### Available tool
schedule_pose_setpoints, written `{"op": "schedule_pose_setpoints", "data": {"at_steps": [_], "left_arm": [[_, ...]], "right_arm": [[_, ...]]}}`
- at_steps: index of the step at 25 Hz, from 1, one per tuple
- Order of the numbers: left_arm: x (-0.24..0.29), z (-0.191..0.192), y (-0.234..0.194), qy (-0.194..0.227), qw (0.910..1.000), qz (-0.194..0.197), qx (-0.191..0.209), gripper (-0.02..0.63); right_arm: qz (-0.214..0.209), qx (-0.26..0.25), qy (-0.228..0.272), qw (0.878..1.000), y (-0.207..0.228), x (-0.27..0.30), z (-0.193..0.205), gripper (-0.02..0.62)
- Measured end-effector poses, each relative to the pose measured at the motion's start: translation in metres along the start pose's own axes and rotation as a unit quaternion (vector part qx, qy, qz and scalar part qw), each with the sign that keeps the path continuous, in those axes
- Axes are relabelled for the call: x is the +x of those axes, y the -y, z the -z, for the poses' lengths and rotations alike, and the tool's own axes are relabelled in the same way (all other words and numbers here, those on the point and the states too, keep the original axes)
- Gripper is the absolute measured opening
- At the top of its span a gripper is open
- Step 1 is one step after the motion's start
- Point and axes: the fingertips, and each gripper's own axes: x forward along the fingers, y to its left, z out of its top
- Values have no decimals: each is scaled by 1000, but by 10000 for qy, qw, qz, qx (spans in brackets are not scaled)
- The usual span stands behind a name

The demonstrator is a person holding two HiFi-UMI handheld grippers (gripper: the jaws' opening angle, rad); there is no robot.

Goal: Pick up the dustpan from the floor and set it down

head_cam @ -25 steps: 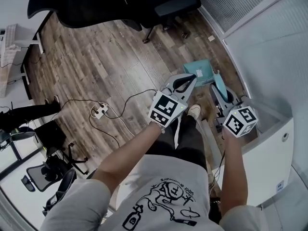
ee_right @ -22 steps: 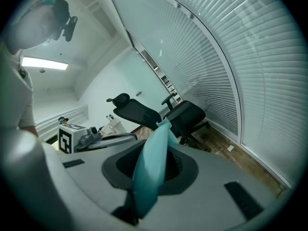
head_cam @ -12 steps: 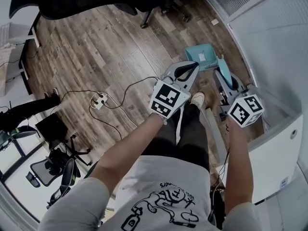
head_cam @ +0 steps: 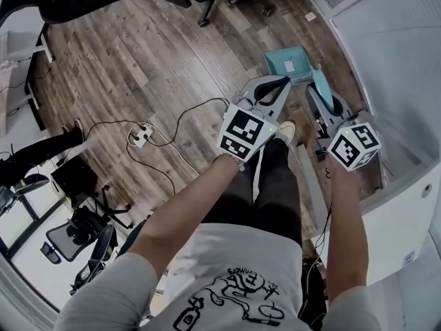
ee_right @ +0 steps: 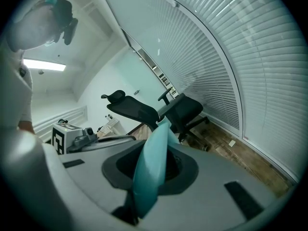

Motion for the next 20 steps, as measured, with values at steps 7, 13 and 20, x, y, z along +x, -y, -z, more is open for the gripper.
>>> {"op": "schedule_pose_setpoints", "data": {"at_steps": [7, 13, 20], "left_arm": [[2, 15, -1, -110, 9999, -19, -58, -6], [-1, 16, 3, -124, 9998, -76, -153, -6], [-6, 20, 9, -220, 9998, 30, -9, -6]], "right_arm": [[-138, 34, -192, 9997, 0, 0, 22, 49], [-202, 187, -275, 9992, -3, -6, 37, 49], [-135, 417, -646, 9969, -4, -19, 65, 51]]}}
